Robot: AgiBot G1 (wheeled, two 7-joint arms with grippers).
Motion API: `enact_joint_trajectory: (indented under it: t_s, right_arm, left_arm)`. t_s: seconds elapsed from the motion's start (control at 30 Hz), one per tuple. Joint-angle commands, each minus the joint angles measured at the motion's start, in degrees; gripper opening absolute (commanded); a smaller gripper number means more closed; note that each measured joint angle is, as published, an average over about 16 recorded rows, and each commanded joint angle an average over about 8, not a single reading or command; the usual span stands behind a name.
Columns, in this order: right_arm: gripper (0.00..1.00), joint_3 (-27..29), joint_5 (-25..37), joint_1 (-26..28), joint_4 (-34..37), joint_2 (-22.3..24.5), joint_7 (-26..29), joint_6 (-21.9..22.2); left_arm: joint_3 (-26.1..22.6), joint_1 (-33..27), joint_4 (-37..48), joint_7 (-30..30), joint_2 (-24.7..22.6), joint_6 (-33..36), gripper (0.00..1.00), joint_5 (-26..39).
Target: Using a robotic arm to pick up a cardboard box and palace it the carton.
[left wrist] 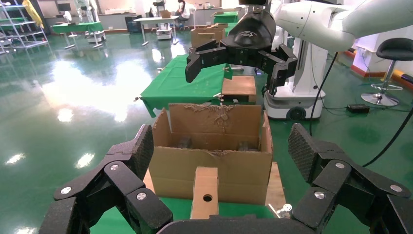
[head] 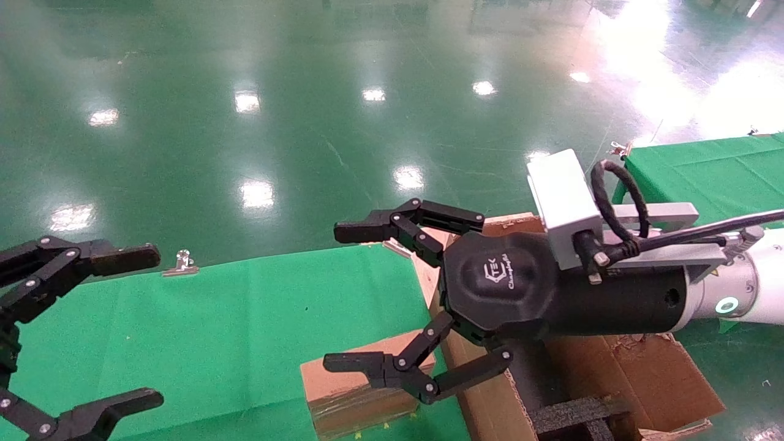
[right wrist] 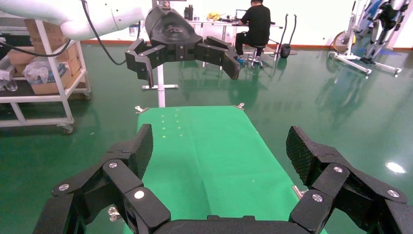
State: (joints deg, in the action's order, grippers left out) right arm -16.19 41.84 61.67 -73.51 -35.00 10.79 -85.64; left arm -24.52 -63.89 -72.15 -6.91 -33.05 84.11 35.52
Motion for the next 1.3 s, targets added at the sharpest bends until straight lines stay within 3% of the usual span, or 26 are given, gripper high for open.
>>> enact_joint_trajectory:
  t_s: [0.03,0.47,0.53,0.73,0.77,1.07,1.3]
  right_arm:
    - [1.00,0.00,0.00,0.00,0.00,0.00,0.00,0.00]
    - [1.00,0.00,0.00,0.00,0.00,0.00,0.00,0.00]
    - [1.00,0.00,0.00,0.00,0.00,0.00,0.00,0.00]
    - [1.00,0.00,0.00,0.00,0.00,0.00,0.00,0.00]
    - [1.00,0.00,0.00,0.00,0.00,0.00,0.00,0.00]
    - [1.00,-0.24,1.01,0.29,-0.12,0.36,0.07,0.07]
    - [1.00,-3.65,9.81,5.08,-1.23,0.75,0.66,-1.11]
  left_arm:
    - [0.00,0.00,0.00,0.00,0.00,0.00,1.00,0.00]
    - [0.00,0.00,0.00,0.00,0.00,0.00,1.00,0.00]
    - [0.00,0.00,0.00,0.00,0.00,0.00,0.84,0.00]
    - [0.00,0.00,0.00,0.00,0.00,0.00,0.09,0.00]
    - [0.00,0.00,0.00,0.00,0.00,0.00,0.02,0.00]
    - [0.00,0.00,0.00,0.00,0.00,0.00,0.00,0.00]
    - [0.00,0.00,0.01,0.00,0.00,0.00,0.00,0.00]
